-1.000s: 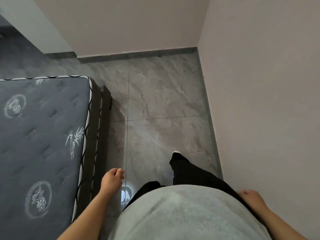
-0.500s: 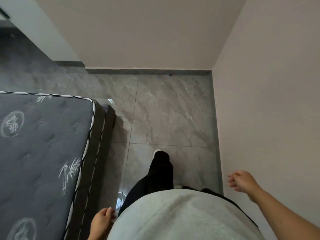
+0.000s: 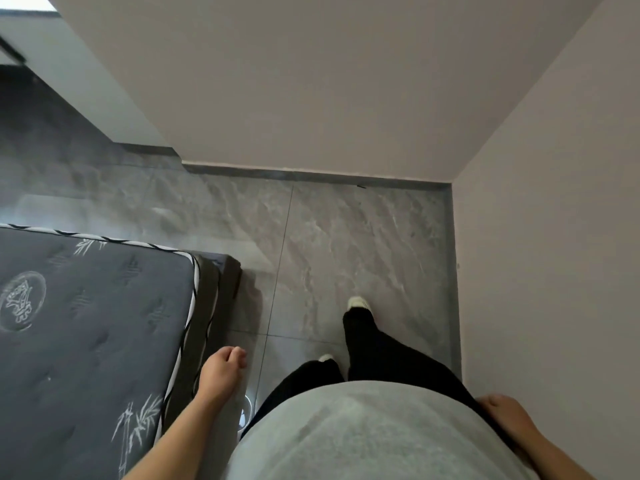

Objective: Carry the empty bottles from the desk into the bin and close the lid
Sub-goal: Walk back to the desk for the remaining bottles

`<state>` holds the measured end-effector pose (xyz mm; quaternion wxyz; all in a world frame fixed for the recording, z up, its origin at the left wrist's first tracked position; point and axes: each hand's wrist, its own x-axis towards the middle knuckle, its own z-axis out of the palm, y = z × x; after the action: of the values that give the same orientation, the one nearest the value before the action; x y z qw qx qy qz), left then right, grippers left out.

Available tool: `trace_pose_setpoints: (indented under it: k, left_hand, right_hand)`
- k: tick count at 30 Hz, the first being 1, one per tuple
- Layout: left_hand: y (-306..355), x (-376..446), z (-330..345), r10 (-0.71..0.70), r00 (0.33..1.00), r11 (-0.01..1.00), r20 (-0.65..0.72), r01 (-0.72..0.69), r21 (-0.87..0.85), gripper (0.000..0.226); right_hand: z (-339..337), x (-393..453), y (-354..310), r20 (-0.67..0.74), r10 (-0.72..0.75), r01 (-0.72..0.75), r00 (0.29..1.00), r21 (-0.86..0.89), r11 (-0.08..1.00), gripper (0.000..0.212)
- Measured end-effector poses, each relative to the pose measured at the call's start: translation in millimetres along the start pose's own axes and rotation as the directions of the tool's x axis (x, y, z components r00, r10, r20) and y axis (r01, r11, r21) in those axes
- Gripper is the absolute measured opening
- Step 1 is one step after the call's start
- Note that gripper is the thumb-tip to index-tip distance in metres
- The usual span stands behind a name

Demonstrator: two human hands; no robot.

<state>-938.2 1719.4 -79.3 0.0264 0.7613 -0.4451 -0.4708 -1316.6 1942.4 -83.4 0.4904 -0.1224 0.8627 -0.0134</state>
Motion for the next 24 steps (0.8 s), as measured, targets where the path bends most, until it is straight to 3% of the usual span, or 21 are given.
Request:
trace_pose_setpoints:
  k: [8, 12, 19, 24]
  left_hand:
    - [65.3, 37.1, 12.0, -0.166, 0.981, 0.984, -0.1, 0.158, -0.081, 0.03]
    - [86.6, 44.0, 12.1, -0.266, 0.959, 0.955, -0.098, 0.248, -0.164, 0.025]
    - [107.4, 81.2, -6.5, -0.407, 0.906, 0.897, -0.118, 0.371, -0.241, 0.022]
    - [139.9, 134.5, -46.0, -0.419, 0.899, 0.883, -0.126, 0.372, -0.287, 0.023]
  right_hand:
    - [-94.9, 77.8, -174.5, -0.041, -0.124, 0.128, 0.991, 0.134, 0.983, 0.025]
    - [-130.7, 98.1, -277.4, -0.028, -0.223, 0.224, 0.975, 0.102, 0.969, 0.019]
    - [-131.0, 119.8, -416.5, 0.056, -0.304, 0.308, 0.951, -0.063, 0.949, 0.027]
    - [-112.7, 131.8, -485.0, 0.115, -0.285, 0.3, 0.952, -0.135, 0.944, 0.022]
